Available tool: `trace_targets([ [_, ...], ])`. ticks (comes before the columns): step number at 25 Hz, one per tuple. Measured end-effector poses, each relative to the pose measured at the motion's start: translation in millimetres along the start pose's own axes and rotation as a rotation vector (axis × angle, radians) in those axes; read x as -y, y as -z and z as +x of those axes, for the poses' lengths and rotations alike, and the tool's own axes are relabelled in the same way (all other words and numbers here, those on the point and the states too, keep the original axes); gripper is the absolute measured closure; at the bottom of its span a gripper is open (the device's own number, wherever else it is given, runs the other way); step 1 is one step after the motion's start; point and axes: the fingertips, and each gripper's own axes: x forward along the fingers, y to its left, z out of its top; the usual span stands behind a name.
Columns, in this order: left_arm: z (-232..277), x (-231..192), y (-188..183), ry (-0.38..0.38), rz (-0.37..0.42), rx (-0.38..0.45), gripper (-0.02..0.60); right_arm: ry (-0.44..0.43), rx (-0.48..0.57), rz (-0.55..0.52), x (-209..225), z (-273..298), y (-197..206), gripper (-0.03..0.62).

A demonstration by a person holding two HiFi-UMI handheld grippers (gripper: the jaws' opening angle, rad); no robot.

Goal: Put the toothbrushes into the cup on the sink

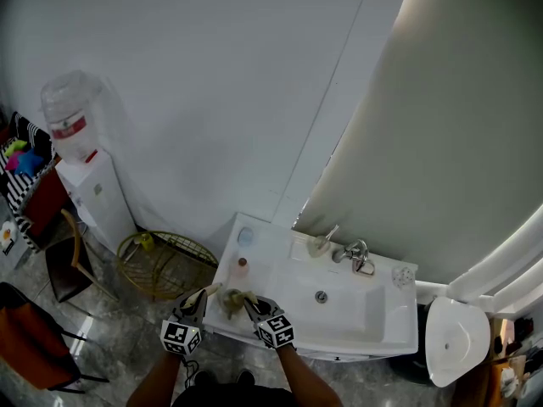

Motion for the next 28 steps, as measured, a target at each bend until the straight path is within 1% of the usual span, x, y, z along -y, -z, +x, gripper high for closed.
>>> trace_targets([
  [5, -1.0, -1.6, 1.6, -0.005, 0.004, -0.013, 0.548, -0.001, -0.035, 0.020, 1.1, 5.7, 13.8, 0.546],
  [10, -1.2, -2.5, -0.1, -0.010, 0.002, -0.009, 0.548, 0.003, -0.037, 0.025, 4.5, 7.2, 14.8, 0.545],
  [19, -11.1, -11.3, -5.4, -0.056, -0.047, 0.018, 0.548, -0.006, -0.088, 0.015, 4.1, 15.4, 28.4, 0.546],
  [24, -13.1, -14.3, -6.1, -0.071, -0.047, 0.021, 0.548, -0.003, -0.099, 0.015, 6.1, 17.4, 28.8, 0.546],
  [28, -13.2, -13.7, -5.0, -0.067, -0.045, 0.020, 0.548, -0.002, -0.104, 0.020, 6.3, 17.9, 29.1, 0.545],
])
